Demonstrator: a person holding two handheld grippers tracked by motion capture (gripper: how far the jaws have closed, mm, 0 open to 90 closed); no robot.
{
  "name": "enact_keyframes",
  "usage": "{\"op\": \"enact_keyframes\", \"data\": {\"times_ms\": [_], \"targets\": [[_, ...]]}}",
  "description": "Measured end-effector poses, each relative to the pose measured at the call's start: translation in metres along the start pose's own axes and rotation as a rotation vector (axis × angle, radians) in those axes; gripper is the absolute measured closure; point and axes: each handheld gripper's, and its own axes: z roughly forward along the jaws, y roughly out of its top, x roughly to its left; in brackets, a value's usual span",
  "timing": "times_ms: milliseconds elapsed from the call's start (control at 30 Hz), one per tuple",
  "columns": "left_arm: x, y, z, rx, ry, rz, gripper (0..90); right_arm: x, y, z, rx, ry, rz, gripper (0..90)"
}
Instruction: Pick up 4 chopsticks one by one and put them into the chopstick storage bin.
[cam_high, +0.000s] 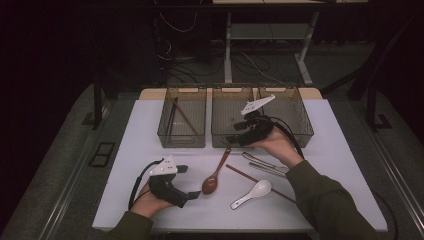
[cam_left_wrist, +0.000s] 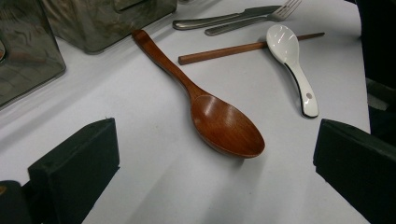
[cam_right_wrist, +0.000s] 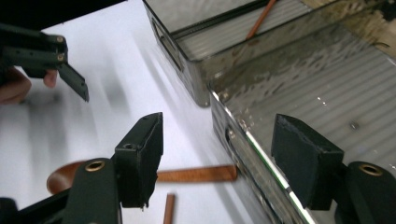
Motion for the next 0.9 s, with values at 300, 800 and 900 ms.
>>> {"op": "enact_keyframes", "data": {"times_ms": [300, 800, 900], "targets": [[-0.001, 0.000, 0.000, 0.002, 0.001, 0.000, 0.0, 0.003, -0.027, -0.016, 0.001, -0.007, 0.014, 40.9], [-0.001, 0.001, 0.000, 0.002, 0.006, 0.000, 0.0, 0.014, -0.074, -0.041, 0.034, -0.006, 0.016, 62.7], [-0.001, 0.000, 0.000, 0.002, 0.006, 0.001, 0.0, 0.016, -0.083, -0.047, 0.048, -0.015, 0.015, 65.8]]}}
